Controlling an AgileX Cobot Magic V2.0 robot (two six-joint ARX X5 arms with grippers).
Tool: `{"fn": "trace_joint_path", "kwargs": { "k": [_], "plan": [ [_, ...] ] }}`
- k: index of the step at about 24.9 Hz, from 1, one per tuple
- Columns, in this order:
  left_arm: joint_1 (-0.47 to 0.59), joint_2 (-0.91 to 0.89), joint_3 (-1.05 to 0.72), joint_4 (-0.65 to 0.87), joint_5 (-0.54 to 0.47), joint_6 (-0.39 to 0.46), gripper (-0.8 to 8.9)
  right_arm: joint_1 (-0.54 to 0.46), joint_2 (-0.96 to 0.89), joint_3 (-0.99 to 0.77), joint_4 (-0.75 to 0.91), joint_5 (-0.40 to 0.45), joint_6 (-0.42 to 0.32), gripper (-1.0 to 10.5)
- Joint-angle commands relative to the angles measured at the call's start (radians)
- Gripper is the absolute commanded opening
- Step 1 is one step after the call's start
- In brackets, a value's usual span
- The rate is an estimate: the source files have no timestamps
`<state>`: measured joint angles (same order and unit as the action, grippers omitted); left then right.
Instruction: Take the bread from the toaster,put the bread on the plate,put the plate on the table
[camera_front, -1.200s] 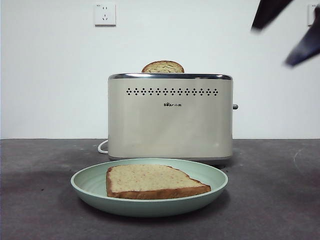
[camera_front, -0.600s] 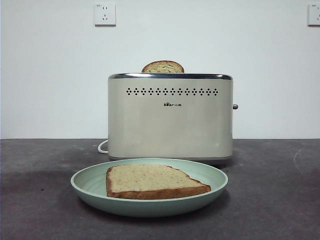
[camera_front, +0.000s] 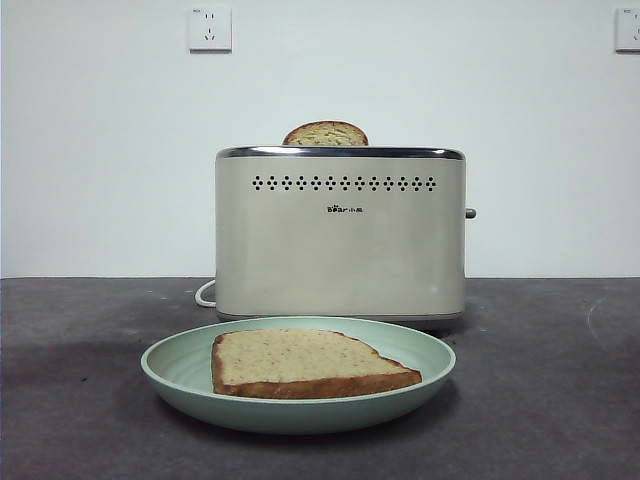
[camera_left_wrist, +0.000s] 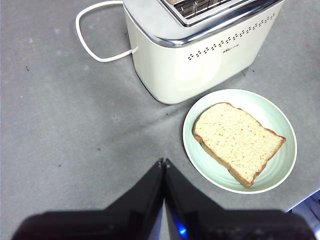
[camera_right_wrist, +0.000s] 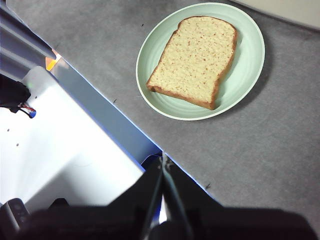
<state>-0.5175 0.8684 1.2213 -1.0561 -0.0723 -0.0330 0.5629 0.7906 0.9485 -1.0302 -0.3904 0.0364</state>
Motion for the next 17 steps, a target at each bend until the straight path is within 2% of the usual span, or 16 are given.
{"fn": "trace_joint_path", "kwargs": {
  "k": [1, 3, 5, 7, 8, 9, 13, 15, 17],
  "plan": [
    [0.000, -0.001, -0.002, 0.001, -0.003, 0.012, -0.04, 0.001, -0.002, -0.005, 0.003, 0.001, -0.008, 0.0],
    [0.001, -0.001, -0.002, 0.013, -0.021, 0.042, -0.04, 0.001, -0.002, -0.005, 0.003, 0.001, -0.008, 0.0],
    [0.002, -0.001, -0.003, 0.084, -0.079, 0.034, -0.04, 0.001, -0.002, -0.005, 0.003, 0.001, -0.008, 0.0],
    [0.047, -0.002, -0.003, 0.250, -0.195, 0.047, -0.04, 0.001, -0.002, -0.005, 0.003, 0.001, -0.008, 0.0],
    [0.094, -0.003, -0.004, 0.349, -0.208, 0.060, -0.04, 0.001, -0.002, -0.005, 0.003, 0.001, -0.008, 0.0],
    [0.139, -0.004, -0.005, 0.414, -0.188, 0.064, -0.04, 0.001, -0.002, -0.005, 0.003, 0.001, -0.008, 0.0],
    [0.336, -0.063, -0.067, 0.635, 0.009, 0.087, -0.04, 0.001, -0.002, -0.005, 0.003, 0.001, -0.008, 0.0],
    [0.407, -0.111, -0.129, 0.718, 0.053, 0.099, -0.04, 0.001, -0.002, -0.005, 0.003, 0.001, -0.008, 0.0],
    [0.460, -0.160, -0.195, 0.766, 0.056, 0.101, -0.04, 0.001, -0.002, -0.005, 0.003, 0.001, -0.008, 0.0]
  ]
}}
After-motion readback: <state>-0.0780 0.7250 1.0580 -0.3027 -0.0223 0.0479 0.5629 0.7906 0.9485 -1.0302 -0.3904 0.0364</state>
